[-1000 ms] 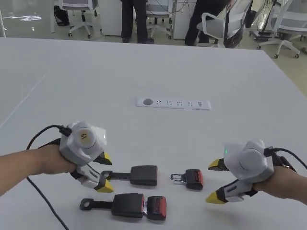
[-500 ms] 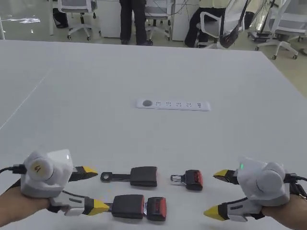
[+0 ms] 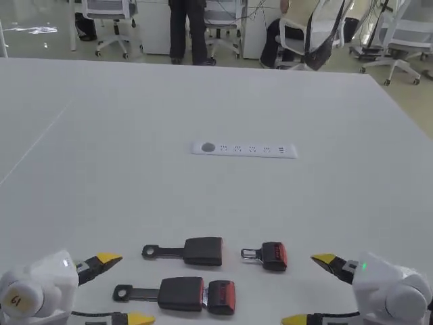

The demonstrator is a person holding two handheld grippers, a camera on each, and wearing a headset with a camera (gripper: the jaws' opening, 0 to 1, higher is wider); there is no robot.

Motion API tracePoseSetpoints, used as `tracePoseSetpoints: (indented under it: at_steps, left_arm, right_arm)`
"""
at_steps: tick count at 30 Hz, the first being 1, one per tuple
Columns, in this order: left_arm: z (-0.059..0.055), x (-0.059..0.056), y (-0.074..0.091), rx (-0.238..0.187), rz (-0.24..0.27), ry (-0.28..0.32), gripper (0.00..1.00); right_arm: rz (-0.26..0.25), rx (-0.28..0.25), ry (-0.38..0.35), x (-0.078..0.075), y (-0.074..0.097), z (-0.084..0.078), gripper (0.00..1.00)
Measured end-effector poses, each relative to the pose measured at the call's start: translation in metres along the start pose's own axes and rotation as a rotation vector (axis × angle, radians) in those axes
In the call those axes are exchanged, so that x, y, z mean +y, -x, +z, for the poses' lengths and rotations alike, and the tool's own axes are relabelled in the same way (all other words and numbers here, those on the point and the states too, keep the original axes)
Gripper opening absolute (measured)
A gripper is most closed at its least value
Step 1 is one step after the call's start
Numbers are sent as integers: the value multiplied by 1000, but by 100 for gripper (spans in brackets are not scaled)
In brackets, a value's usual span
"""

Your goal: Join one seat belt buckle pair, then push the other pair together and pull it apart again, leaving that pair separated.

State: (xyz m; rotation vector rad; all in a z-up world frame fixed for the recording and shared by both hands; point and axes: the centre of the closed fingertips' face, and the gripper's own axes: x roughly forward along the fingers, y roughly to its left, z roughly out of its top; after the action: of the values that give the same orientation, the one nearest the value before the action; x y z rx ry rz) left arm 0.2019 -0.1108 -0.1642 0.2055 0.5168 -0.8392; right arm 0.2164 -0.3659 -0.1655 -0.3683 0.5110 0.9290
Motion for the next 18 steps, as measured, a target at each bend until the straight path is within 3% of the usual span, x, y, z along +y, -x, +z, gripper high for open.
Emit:
tracePoseSetpoints:
  at_steps: [4,8,11,14,16,18]
  left_arm:
    - [-4,-7,-2,-12,10,-21,94]
    - [11,-18,-2,-37,21,-6,100]
    - [11,-16,-2,-53,34,11,100]
    - [-5,-4,-3,-74,39,18,100]
    - [10,-19,-2,-73,41,14,100]
    - [11,-17,-1,-81,51,12,100]
  right_arm:
    - [-34,-28,-26,0,3,-3,84]
    - [-59,-64,-33,4,5,0,95]
    - [-67,-82,-38,7,7,0,99]
    - [-53,-77,-56,11,6,-4,99]
    - [-48,-75,-54,14,5,-6,99]
    - [-43,-79,-58,17,5,-5,99]
